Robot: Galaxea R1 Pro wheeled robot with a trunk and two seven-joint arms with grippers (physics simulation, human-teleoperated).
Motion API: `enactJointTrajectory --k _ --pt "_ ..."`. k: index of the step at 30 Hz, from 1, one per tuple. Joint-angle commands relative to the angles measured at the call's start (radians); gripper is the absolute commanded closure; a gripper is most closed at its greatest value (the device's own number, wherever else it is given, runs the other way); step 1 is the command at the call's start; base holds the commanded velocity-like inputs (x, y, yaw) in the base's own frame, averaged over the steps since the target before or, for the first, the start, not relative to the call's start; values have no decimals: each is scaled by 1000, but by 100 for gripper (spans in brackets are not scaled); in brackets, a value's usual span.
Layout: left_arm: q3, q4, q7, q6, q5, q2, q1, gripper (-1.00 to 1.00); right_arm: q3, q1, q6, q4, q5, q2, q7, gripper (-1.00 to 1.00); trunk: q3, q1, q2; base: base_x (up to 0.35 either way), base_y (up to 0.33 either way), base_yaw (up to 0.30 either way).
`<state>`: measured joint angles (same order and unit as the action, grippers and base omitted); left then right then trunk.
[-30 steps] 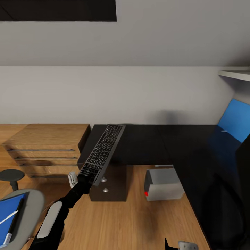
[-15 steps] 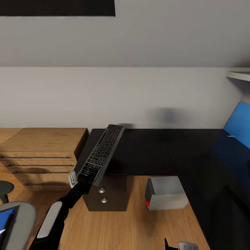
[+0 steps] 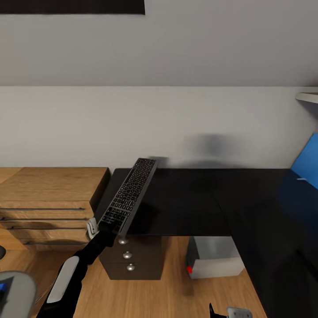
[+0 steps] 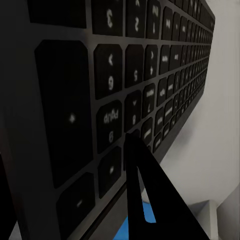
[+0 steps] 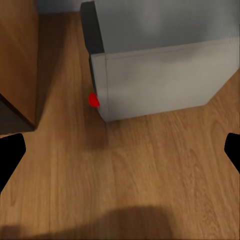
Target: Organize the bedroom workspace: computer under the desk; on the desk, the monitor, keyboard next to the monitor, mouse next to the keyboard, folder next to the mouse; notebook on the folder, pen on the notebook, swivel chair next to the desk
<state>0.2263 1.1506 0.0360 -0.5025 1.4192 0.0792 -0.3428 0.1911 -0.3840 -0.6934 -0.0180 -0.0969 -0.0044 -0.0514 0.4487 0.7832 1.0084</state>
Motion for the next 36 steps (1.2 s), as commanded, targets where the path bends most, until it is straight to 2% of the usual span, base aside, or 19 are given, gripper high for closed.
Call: enactJointTrajectory --k 1,17,26,36 --pt "4 0 1 -8 3 1 -1 100 5 -1 -3 -2 -10 0 -5 -100 1 0 1 135 0 0" --pt "4 -3 2 -8 1 -5 -1 100 5 0 -2 -2 -12 -2 -4 -100 1 0 1 20 0 0" --pt "4 -41 5 -7 0 -6 -1 100 5 0 0 -2 -12 -2 -4 -100 1 0 1 -168 0 0" --pt "4 -66 5 -4 1 -5 -1 100 4 0 0 -2 -11 1 -4 -100 1 0 1 -20 0 0"
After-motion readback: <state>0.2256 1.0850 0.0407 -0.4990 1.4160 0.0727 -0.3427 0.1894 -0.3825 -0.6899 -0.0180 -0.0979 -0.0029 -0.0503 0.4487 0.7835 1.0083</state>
